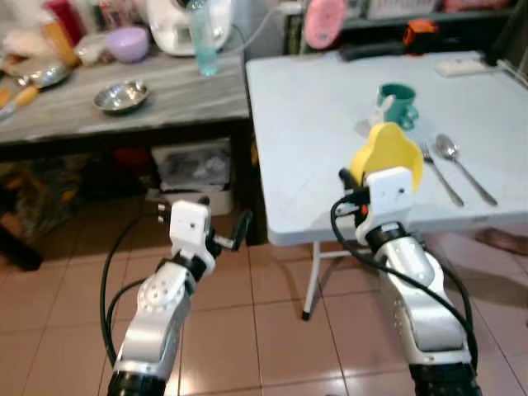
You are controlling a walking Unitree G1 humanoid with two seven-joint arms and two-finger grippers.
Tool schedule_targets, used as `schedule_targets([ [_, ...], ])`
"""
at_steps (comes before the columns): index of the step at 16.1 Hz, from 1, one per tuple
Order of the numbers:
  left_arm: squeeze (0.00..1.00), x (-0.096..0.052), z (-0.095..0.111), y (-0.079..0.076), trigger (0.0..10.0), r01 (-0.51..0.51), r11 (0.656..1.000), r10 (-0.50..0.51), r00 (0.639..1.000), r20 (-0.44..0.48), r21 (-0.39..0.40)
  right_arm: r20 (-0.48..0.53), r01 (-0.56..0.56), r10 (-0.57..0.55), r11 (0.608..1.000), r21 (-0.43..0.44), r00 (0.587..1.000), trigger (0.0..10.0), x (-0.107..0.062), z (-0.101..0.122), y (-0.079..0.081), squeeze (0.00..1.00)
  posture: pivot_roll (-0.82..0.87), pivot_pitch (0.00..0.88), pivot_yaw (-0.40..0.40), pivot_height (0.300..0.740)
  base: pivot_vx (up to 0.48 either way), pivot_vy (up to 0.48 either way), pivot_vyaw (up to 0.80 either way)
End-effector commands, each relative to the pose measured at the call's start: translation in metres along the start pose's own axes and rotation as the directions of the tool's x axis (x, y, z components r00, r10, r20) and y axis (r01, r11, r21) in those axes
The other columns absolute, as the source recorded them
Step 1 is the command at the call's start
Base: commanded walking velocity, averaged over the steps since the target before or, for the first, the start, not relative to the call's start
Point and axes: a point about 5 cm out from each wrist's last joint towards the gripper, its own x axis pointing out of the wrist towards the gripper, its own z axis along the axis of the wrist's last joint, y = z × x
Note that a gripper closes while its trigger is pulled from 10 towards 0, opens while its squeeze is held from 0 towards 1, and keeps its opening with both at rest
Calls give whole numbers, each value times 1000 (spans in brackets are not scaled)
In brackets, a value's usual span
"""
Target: Setting the table
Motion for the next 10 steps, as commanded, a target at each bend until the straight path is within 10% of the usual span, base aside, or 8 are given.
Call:
schedule_targets([
  [1,0,-4,-1,8,10000,-30,999,30,999,-11,19,29,-22,22,1000,16,999,10000,1,6,8,0,-65,92,72,740,0,439,-638],
  [10,0,0,-3,3,10000,-30,999,30,999,-10,14,47,-42,43,999,-21,998,10000,0,5,9,0,-63,78,63,740,0,475,-49],
])
